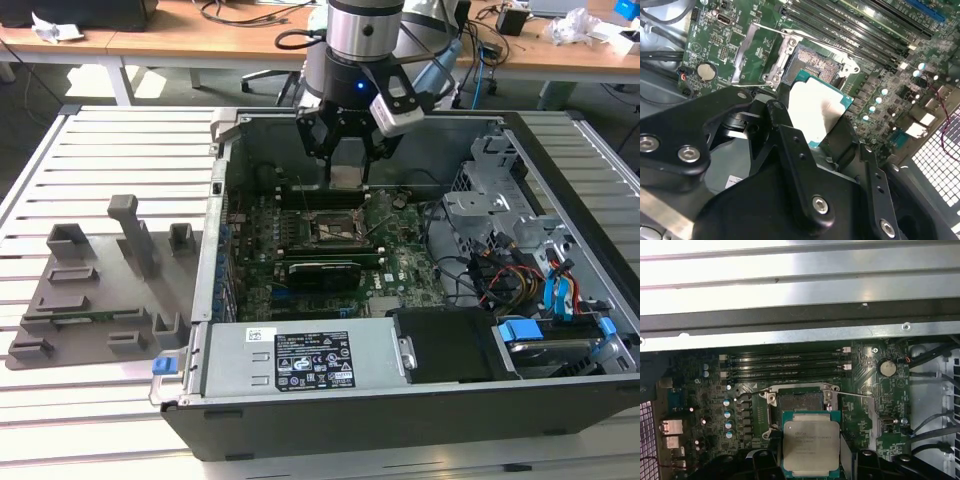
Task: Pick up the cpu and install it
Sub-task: 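Place the cpu into insertion slot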
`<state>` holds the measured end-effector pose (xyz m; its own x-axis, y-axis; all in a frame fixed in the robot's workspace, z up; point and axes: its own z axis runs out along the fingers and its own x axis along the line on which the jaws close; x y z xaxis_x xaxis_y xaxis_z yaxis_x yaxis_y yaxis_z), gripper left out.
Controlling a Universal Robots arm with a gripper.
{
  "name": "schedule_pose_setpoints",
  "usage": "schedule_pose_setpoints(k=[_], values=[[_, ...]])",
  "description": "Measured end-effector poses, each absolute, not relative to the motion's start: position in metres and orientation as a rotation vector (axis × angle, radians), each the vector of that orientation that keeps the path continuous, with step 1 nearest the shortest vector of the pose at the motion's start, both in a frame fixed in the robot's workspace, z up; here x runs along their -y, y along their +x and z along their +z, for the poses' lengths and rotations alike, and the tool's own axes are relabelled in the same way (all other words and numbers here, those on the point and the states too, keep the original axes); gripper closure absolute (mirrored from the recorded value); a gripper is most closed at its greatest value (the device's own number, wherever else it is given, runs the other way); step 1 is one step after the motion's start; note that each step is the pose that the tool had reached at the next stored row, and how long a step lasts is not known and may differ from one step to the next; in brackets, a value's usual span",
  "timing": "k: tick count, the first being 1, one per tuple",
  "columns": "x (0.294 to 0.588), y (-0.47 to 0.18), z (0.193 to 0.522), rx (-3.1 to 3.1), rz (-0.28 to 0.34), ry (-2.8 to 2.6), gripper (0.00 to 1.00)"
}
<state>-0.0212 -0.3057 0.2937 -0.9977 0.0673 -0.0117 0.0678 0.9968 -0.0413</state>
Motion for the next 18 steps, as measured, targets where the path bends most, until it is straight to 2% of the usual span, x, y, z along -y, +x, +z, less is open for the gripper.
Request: schedule_pose_setpoints(k=[18], values=[[0.3059, -0.0212, 0.2937, -3.115, -0.067, 0.339, 0.45]])
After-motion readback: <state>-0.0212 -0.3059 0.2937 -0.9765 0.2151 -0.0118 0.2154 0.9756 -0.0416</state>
